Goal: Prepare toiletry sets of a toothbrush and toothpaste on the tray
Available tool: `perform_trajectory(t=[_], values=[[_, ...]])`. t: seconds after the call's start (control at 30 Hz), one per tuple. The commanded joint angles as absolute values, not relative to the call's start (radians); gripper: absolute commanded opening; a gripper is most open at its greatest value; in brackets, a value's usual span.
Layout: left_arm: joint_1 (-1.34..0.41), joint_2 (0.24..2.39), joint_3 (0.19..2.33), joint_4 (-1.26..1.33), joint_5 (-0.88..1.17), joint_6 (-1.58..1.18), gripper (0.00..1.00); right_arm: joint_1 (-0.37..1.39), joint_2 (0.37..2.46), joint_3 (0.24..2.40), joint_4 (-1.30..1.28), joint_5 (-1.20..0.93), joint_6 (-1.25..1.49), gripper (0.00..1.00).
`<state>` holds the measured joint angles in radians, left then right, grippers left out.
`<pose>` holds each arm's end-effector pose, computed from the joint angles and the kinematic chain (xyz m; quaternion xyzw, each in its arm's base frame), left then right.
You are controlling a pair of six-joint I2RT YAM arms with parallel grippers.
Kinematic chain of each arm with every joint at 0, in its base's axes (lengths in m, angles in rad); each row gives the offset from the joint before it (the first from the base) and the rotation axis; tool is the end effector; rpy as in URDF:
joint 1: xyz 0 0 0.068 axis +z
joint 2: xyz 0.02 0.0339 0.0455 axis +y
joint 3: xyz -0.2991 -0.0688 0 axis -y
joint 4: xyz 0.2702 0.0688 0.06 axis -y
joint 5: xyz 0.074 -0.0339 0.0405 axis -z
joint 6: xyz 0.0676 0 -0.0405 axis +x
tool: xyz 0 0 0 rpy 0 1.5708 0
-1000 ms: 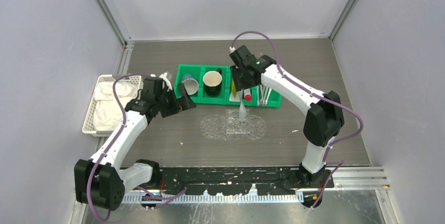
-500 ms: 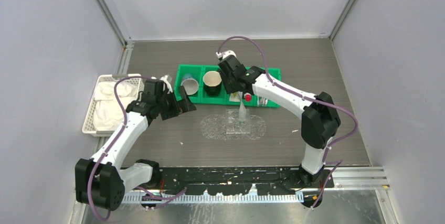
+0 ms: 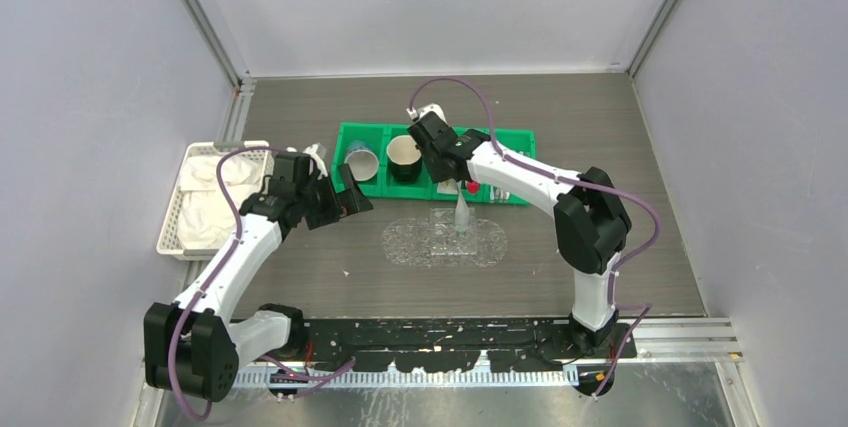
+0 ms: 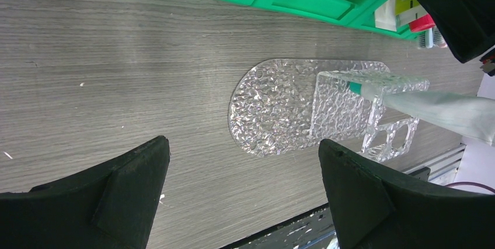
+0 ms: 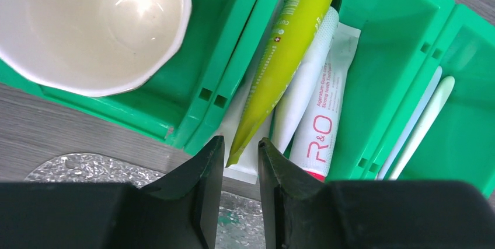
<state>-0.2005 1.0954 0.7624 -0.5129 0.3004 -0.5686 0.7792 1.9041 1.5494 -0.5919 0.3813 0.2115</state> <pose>0.2410 -0.0694 0.2441 -0.1170 0.9186 -0.2612 0.2725 0.3535 0.3138 0.2476 -0.2058 0.9134 -0.0154 0.3510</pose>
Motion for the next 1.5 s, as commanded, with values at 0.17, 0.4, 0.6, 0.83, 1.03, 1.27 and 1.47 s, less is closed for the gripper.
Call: perform_trajectory(t=[0.17, 0.4, 0.6, 0.83, 1.03, 1.27, 1.47], values=[[-0.186, 1.078, 0.756, -0.462, 0.333, -0.567, 1.00, 0.791, 1.917, 1.568, -0.590, 0.453, 0.215, 0.32], [-0.183, 1.080, 0.758, -0.463, 0.335, -0.566, 1.00, 0.790, 1.942, 1.573, -0.562, 0.462, 0.219, 0.24], [-0.181, 1.080, 0.758, -0.463, 0.337, -0.566, 1.00, 0.787, 1.968, 1.591, -0.567, 0.496, 0.226, 0.27], [-0.180, 1.077, 0.759, -0.467, 0.337, -0.565, 1.00, 0.785, 1.933, 1.564, -0.542, 0.536, 0.239, 0.01], [-0.180, 1.070, 0.793, -0.479, 0.342, -0.570, 1.00, 0.784, 1.824, 1.657, -0.655, 0.513, 0.209, 0.01], [-0.180, 1.085, 1.007, -0.460, 0.411, -0.641, 1.00, 0.785, 1.643, 1.895, -0.891, 0.345, 0.210, 0.01], [-0.181, 1.182, 1.239, -0.357, 0.512, -0.749, 1.00, 0.797, 1.543, 1.985, -1.065, 0.118, 0.302, 0.01]])
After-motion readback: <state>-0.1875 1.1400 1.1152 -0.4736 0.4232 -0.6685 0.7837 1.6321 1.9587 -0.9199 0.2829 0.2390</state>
